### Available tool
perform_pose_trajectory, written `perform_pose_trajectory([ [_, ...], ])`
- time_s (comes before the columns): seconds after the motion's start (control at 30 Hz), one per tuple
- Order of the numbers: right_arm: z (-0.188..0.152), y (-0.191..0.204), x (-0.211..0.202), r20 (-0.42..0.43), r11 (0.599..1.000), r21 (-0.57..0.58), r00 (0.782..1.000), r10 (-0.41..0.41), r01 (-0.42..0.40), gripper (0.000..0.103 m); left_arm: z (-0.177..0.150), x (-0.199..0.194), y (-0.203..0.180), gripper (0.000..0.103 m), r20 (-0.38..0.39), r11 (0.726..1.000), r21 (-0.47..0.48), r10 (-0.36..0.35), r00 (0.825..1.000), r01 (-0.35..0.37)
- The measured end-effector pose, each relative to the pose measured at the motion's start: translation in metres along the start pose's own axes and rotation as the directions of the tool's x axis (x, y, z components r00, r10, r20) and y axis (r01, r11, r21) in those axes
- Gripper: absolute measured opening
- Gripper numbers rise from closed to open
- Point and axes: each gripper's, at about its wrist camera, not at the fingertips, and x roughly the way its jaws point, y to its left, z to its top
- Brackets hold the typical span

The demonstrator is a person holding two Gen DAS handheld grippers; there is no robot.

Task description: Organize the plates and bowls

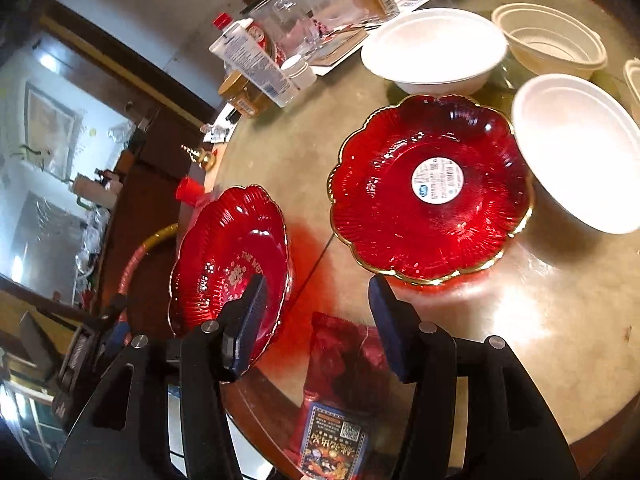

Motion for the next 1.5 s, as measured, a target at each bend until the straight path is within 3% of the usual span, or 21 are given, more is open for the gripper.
perform_pose_trajectory([
  [0.2,-0.006,0.003,-0.016,0.025,0.999,-0.001,0.998,0.051,-0.051,0.053,0.004,-0.018,-0.051,0.084,0.004,0.981,0.161,-0.106,0.994,0.104],
  [0.33,-0.017,-0.007,-0.03,0.046,0.994,0.027,0.993,0.105,-0.106,0.053,-0.001,-0.016,-0.092,0.084,-0.088,0.924,0.295,-0.226,0.97,0.242],
  [0.5,-0.024,-0.031,-0.051,0.077,0.988,0.07,0.988,0.133,-0.138,0.053,-0.003,0.0,-0.128,0.084,-0.209,0.869,0.372,-0.264,0.942,0.326],
  [0.6,-0.02,-0.05,-0.059,0.093,0.982,0.107,0.985,0.146,-0.156,0.06,-0.001,0.018,-0.146,0.085,-0.274,0.873,0.34,-0.263,0.925,0.349],
  [0.7,-0.011,-0.072,-0.061,0.115,0.968,0.164,0.978,0.174,-0.191,0.06,-0.004,0.041,-0.169,0.084,-0.332,0.885,0.314,-0.238,0.913,0.345],
  [0.83,0.002,-0.091,-0.053,0.107,0.957,0.195,0.975,0.195,-0.213,0.06,-0.017,0.064,-0.203,0.084,-0.417,0.873,0.311,-0.23,0.879,0.376],
  [0.97,0.003,-0.118,-0.05,0.121,0.94,0.256,0.972,0.2,-0.225,0.06,-0.033,0.083,-0.235,0.084,-0.45,0.857,0.345,-0.208,0.868,0.384],
  [1.03,0.003,-0.131,-0.05,0.139,0.927,0.295,0.97,0.199,-0.233,0.06,-0.037,0.093,-0.245,0.084,-0.454,0.849,0.371,-0.189,0.871,0.377],
  [1.1,0.003,-0.137,-0.047,0.133,0.924,0.306,0.971,0.198,-0.23,0.06,-0.038,0.107,-0.249,0.084,-0.457,0.858,0.375,-0.157,0.876,0.35],
  [1.17,0.004,-0.138,-0.041,0.121,0.923,0.309,0.972,0.202,-0.23,0.06,-0.036,0.125,-0.249,0.084,-0.479,0.883,0.341,-0.132,0.868,0.323],
  [1.2,0.005,-0.139,-0.037,0.115,0.922,0.312,0.973,0.201,-0.227,0.06,-0.037,0.137,-0.248,0.084,-0.508,0.9,0.306,-0.122,0.853,0.311],
  [1.3,0.009,-0.14,-0.027,0.109,0.921,0.318,0.973,0.203,-0.228,0.06,-0.04,0.158,-0.251,0.084,-0.561,0.911,0.271,-0.111,0.82,0.309],
  [1.37,0.012,-0.139,-0.021,0.098,0.925,0.316,0.977,0.19,-0.212,0.06,-0.041,0.168,-0.251,0.084,-0.579,0.916,0.259,-0.105,0.808,0.305],
  [1.5,0.018,-0.141,-0.011,0.084,0.925,0.328,0.981,0.173,-0.191,0.06,-0.039,0.18,-0.249,0.084,-0.588,0.93,0.243,-0.086,0.804,0.277],
])
